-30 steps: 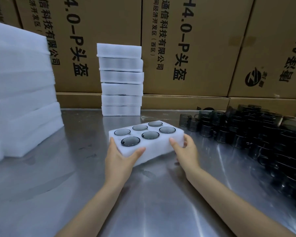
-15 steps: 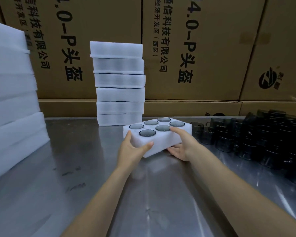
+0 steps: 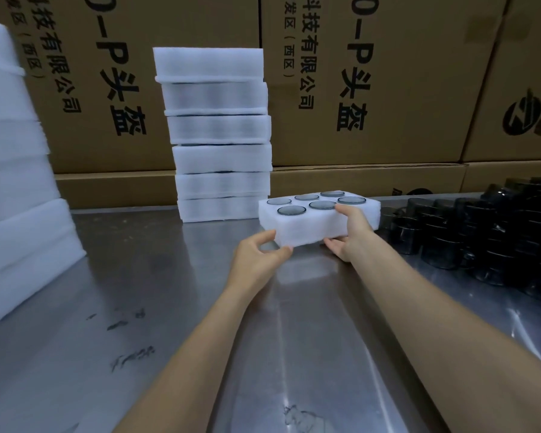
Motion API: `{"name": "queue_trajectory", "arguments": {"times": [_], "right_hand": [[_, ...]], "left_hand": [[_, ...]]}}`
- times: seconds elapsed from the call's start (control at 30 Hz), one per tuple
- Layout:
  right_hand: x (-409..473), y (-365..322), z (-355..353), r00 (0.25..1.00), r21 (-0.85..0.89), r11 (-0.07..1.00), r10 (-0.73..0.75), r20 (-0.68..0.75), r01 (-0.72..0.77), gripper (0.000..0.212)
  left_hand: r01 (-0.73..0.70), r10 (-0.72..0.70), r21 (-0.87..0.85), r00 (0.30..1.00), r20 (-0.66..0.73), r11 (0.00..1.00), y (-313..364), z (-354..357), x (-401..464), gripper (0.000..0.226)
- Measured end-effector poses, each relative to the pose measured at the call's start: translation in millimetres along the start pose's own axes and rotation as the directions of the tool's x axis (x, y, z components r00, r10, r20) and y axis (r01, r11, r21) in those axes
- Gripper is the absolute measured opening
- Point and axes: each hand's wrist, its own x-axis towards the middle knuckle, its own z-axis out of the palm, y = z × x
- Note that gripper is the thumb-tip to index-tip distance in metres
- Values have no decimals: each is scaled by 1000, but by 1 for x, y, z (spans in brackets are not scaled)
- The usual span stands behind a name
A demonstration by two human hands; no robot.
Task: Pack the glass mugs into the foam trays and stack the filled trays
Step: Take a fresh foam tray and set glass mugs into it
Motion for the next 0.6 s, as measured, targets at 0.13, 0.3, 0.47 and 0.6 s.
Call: {"name": "queue_trajectory", "arguments": {"times": [0.13, 0.3, 0.47, 0.6], "right_hand": [[1, 1, 1, 998, 78, 996, -31, -49, 34, 61], [5, 2, 3, 995, 103, 993, -40, -87, 49, 60], [14, 3, 9, 990, 88, 993, -63, -123, 74, 57], [29, 1, 14, 995, -7, 997, -80, -60, 80, 58]], "left_hand": [[-17, 17, -21, 1000, 10, 1000, 0, 0, -1, 45], [-44, 44, -8, 999, 13, 999, -1, 0, 0, 39], [-36, 38, -25, 998, 44, 999, 0, 1, -1, 33], [-32, 36, -63, 998, 53, 997, 0, 2, 0, 28]]}}
